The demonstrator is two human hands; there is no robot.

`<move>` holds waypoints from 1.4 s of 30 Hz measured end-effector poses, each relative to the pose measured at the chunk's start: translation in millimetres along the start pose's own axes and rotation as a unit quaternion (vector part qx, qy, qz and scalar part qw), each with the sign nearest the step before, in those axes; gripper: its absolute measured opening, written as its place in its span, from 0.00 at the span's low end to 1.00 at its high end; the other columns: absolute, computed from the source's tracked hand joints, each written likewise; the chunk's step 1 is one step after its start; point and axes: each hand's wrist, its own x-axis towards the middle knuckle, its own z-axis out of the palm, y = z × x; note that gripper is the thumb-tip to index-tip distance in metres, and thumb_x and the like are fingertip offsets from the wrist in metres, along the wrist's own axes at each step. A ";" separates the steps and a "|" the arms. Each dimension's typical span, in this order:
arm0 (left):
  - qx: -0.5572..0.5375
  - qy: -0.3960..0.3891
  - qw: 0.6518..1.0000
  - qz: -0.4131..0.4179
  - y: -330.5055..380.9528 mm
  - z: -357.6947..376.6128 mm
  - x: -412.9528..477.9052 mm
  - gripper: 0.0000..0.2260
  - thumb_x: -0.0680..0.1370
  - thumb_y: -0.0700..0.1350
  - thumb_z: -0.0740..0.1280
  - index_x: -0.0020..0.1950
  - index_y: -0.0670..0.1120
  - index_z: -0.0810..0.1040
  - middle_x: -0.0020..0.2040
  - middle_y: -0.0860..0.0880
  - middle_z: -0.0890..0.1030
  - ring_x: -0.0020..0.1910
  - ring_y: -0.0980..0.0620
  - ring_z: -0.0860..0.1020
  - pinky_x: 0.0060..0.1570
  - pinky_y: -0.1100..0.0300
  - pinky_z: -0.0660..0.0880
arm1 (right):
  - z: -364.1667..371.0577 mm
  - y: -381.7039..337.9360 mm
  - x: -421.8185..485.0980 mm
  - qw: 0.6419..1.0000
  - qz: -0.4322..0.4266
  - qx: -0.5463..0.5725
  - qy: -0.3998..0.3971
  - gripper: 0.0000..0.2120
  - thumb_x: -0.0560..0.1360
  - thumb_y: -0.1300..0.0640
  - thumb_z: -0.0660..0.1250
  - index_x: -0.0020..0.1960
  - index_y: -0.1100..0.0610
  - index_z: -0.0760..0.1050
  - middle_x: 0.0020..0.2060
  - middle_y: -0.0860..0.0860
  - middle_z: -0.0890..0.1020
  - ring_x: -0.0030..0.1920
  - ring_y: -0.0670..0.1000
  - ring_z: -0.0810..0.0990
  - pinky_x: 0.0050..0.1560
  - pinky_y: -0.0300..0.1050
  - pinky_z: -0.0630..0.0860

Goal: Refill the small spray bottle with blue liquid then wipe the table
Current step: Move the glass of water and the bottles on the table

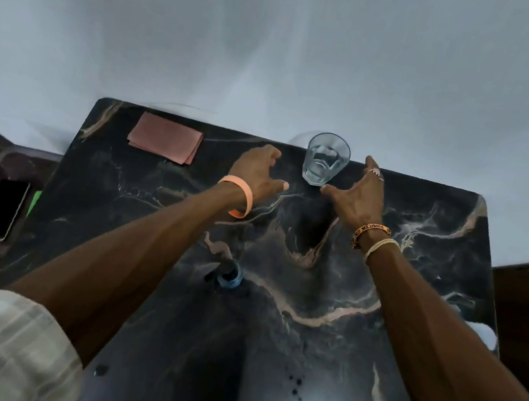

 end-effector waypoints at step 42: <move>-0.079 0.169 0.978 0.097 -12.4 -94.1 -120.1 0.43 0.63 0.55 0.81 0.73 0.47 0.67 0.67 0.46 0.77 0.60 0.50 0.78 0.60 0.58 0.76 | 17.9 -142.2 -120.9 0.961 -0.226 0.045 -0.155 0.50 0.58 0.42 0.82 0.74 0.52 0.63 0.64 0.47 0.76 0.61 0.50 0.77 0.62 0.50 0.77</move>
